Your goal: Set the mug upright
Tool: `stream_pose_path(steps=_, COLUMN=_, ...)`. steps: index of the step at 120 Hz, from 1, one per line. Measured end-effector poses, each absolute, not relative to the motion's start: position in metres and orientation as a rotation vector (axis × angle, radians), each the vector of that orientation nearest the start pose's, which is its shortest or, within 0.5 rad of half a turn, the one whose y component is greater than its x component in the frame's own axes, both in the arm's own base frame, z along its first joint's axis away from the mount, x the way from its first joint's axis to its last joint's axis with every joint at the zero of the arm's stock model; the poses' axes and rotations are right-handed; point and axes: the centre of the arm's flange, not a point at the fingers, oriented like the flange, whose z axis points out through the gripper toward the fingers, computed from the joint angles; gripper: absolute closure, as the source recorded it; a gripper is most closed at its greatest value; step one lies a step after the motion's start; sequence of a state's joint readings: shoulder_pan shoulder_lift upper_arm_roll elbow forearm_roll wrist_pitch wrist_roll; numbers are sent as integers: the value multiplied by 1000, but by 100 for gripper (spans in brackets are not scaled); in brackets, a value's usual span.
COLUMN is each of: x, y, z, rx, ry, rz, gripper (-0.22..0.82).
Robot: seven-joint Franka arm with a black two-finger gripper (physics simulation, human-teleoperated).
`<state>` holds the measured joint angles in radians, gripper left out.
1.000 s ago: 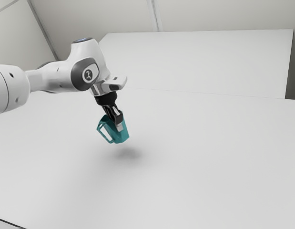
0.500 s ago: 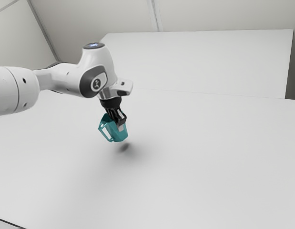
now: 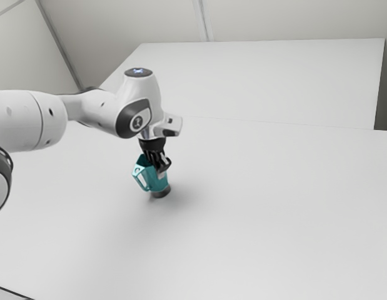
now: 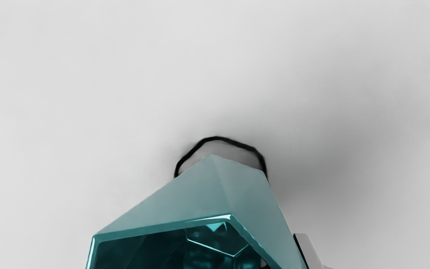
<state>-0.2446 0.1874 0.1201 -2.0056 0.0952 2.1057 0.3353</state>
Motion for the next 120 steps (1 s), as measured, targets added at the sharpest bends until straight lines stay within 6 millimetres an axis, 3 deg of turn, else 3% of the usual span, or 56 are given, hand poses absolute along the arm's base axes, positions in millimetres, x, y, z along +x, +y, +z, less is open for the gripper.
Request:
stream_pose_path(steps=24, x=576, y=-71, z=350, rx=-2949, ry=752, rz=148, gripper=76)
stream_pose_path(steps=42, x=577, y=-71, z=351, rx=-2958, ry=742, rz=141, gripper=43)
stream_pose_path(steps=53, x=577, y=-71, z=359, rx=-2964, ry=735, rz=120, gripper=28)
stream_pose_path(steps=77, x=570, y=-70, z=414, rx=-2976, ry=719, rz=-2, gripper=11)
stream_pose_path(steps=95, x=571, y=-77, z=489, rx=-2992, ry=674, rz=-84, gripper=5)
stream_pose_path(steps=106, x=572, y=-81, z=524, rx=-3009, ry=651, rz=-87, gripper=3)
stream_pose_path(steps=120, x=568, y=-85, z=542, rx=-3031, ry=628, rz=-32, gripper=2)
